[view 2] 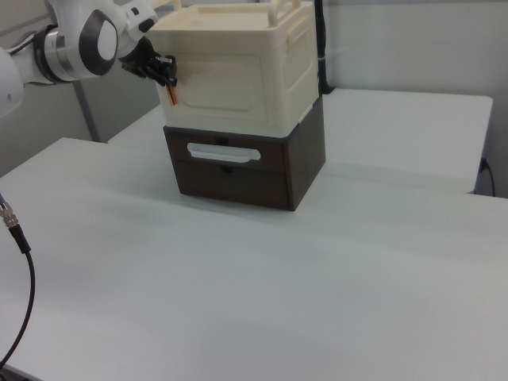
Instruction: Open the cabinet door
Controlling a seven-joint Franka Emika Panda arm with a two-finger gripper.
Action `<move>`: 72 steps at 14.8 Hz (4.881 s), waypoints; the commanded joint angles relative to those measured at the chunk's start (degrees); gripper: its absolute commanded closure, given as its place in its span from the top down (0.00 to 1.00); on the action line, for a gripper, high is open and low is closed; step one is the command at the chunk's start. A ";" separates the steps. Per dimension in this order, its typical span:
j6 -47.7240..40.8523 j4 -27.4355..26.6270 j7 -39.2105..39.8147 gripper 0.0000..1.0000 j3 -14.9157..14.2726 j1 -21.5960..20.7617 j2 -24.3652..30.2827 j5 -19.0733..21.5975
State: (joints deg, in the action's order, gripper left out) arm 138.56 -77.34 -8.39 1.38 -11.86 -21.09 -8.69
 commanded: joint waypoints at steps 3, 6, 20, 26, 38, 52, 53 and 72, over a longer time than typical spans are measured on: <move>1.28 0.44 -1.63 0.01 -0.50 -0.44 -0.62 -1.59; 0.93 0.35 -1.46 0.00 -0.50 -0.27 -0.44 -1.59; -36.32 -1.23 1.52 0.82 0.46 0.87 12.99 4.99; -38.36 0.61 2.23 0.84 -0.15 2.89 16.69 5.09; -29.83 0.26 2.41 0.84 0.37 3.94 13.88 5.09; -40.64 -6.76 7.51 1.00 -0.24 9.84 14.23 4.56; -41.78 -7.46 8.12 1.00 -0.24 9.93 14.41 4.56; -44.34 -12.13 9.26 1.00 -0.24 10.46 16.08 6.58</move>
State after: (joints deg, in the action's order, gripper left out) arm 92.52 -86.25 1.04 1.37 -1.00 -7.68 -3.03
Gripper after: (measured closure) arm 0.000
